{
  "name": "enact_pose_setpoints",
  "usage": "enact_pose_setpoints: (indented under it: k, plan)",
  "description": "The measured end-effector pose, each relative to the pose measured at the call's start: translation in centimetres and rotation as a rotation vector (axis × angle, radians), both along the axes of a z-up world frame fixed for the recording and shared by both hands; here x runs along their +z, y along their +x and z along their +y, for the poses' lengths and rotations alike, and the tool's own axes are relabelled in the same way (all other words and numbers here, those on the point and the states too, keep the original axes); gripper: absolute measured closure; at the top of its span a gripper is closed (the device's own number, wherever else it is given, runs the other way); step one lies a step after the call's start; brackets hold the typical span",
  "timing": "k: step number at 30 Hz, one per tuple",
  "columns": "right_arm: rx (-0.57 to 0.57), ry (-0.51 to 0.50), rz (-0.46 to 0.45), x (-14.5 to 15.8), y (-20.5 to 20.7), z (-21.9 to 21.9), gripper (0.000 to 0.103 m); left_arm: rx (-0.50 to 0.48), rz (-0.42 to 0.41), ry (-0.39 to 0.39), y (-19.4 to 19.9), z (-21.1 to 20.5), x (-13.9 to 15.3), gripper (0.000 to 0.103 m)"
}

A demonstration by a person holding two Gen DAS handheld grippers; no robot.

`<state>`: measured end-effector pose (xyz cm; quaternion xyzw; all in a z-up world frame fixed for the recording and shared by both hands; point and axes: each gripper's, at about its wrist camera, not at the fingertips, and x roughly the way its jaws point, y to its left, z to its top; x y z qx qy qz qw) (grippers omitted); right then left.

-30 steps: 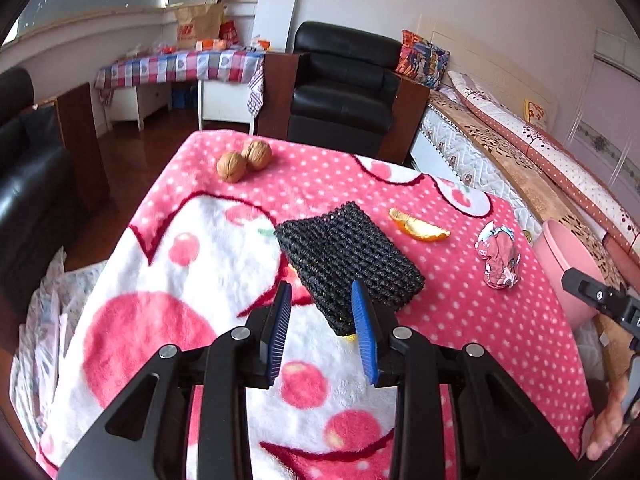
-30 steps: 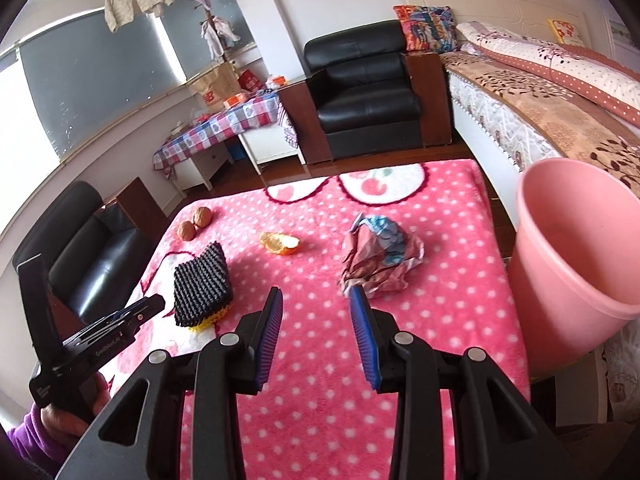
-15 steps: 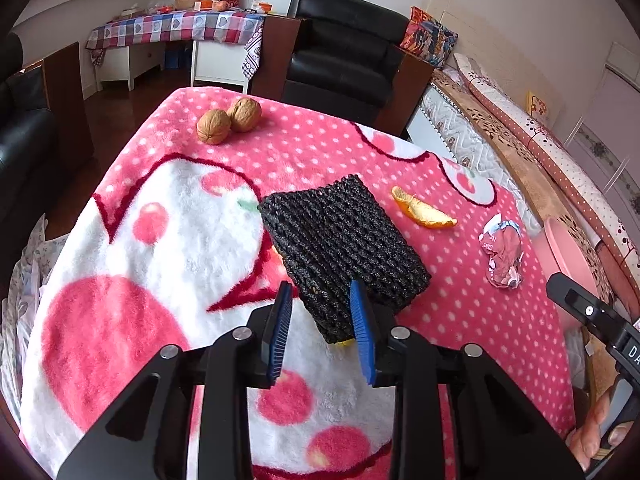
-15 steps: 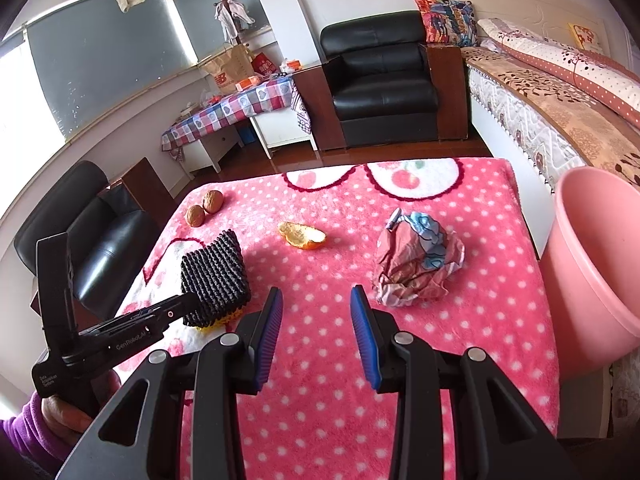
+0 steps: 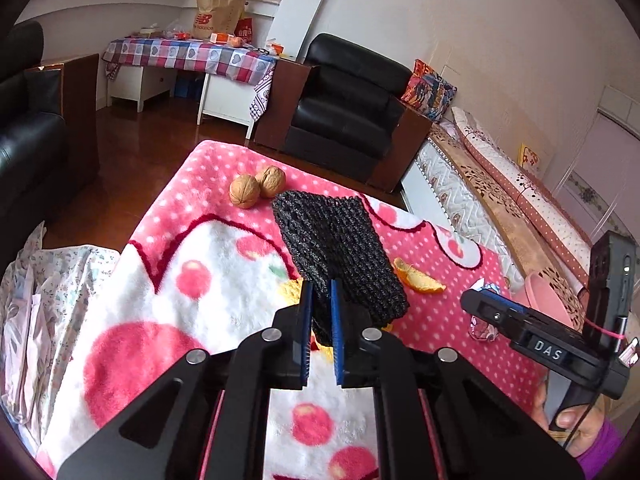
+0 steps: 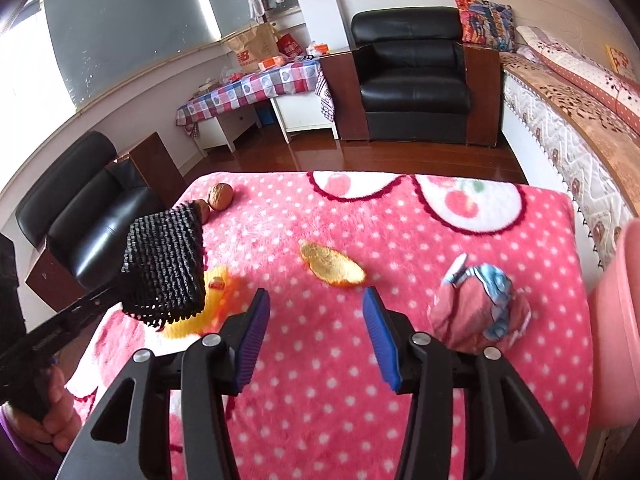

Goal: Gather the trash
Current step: 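Grasp the black mesh scrubber with the left tool while the right grasps the orange peel, then carry the black scrubber and orange peel over the pink bucket and open both tools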

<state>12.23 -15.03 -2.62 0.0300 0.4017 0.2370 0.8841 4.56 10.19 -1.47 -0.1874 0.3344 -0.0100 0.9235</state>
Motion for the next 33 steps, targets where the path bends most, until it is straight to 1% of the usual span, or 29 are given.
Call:
enact_pose_setpoints:
  k: [2,4,6,10,14,16,18,19,20,21,23,26,33]
  plan:
    - [0.005,-0.013,0.0,-0.3,0.8,0.6,0.052,0.001,-0.006,-0.027,0.0,0.3,0.1,0.095]
    - [0.012,-0.024,-0.002,-0.6,1.3,1.0,0.051,0.008,-0.017,-0.03,0.1,0.5,0.3,0.095]
    - [0.014,-0.052,-0.005,-1.1,1.9,1.5,0.049,0.011,-0.03,-0.05,0.0,0.8,0.6,0.095]
    - [0.014,-0.096,0.005,-2.3,3.4,2.1,0.048,0.024,-0.054,-0.024,-0.1,1.1,1.3,0.095]
    - [0.014,-0.127,0.04,-3.6,4.9,2.5,0.048,0.021,-0.051,-0.011,0.1,0.9,1.4,0.095]
    - [0.016,-0.124,0.052,-3.9,5.3,2.7,0.049,0.016,-0.047,-0.003,0.2,0.7,1.3,0.095]
    - [0.019,-0.114,0.059,-4.1,5.6,2.7,0.062,0.014,-0.041,0.0,0.4,0.7,1.1,0.095]
    - [0.021,-0.114,0.065,-4.2,5.6,2.8,0.073,0.015,-0.038,0.002,0.5,0.7,1.1,0.095]
    - [0.022,-0.115,0.074,-4.4,5.7,2.8,0.079,0.017,-0.035,0.004,0.6,0.7,1.0,0.095]
    - [0.024,-0.108,0.079,-4.4,5.5,2.7,0.082,0.017,-0.034,0.005,0.6,0.6,1.1,0.095]
    - [0.022,-0.085,0.084,-4.3,5.1,2.3,0.097,0.013,-0.035,0.007,0.7,0.5,1.1,0.095]
    - [0.013,-0.049,0.084,-3.7,4.2,1.6,0.098,0.004,-0.036,0.019,0.7,0.1,1.1,0.095]
    - [-0.003,0.013,0.023,-0.6,1.0,-0.3,0.099,-0.024,-0.053,0.039,0.3,-1.2,1.7,0.095]
